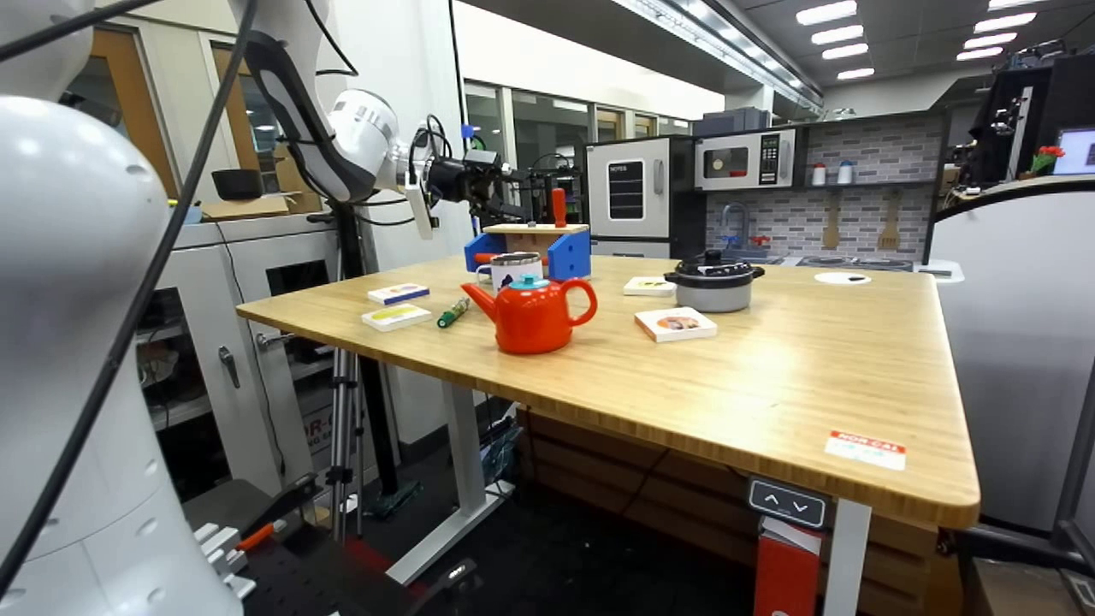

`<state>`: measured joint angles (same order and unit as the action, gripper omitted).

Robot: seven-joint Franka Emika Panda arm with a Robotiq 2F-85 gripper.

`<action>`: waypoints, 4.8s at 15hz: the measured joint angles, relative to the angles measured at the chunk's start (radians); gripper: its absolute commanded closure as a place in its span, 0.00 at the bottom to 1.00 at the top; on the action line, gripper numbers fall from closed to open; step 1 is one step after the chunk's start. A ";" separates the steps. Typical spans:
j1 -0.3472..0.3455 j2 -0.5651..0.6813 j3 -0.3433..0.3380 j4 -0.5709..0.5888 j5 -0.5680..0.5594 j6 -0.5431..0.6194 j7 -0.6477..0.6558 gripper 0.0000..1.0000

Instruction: Put the mug on the book

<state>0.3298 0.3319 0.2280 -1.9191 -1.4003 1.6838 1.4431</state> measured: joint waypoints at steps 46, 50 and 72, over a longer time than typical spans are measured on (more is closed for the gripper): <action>0.048 0.116 0.047 -0.019 0.272 0.016 0.188 0.00; 0.049 0.149 0.047 0.016 0.280 0.021 0.188 0.00; 0.051 0.152 0.029 0.031 0.296 0.022 0.187 0.47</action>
<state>0.3808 0.4843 0.2569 -1.8878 -1.1040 1.7059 1.6299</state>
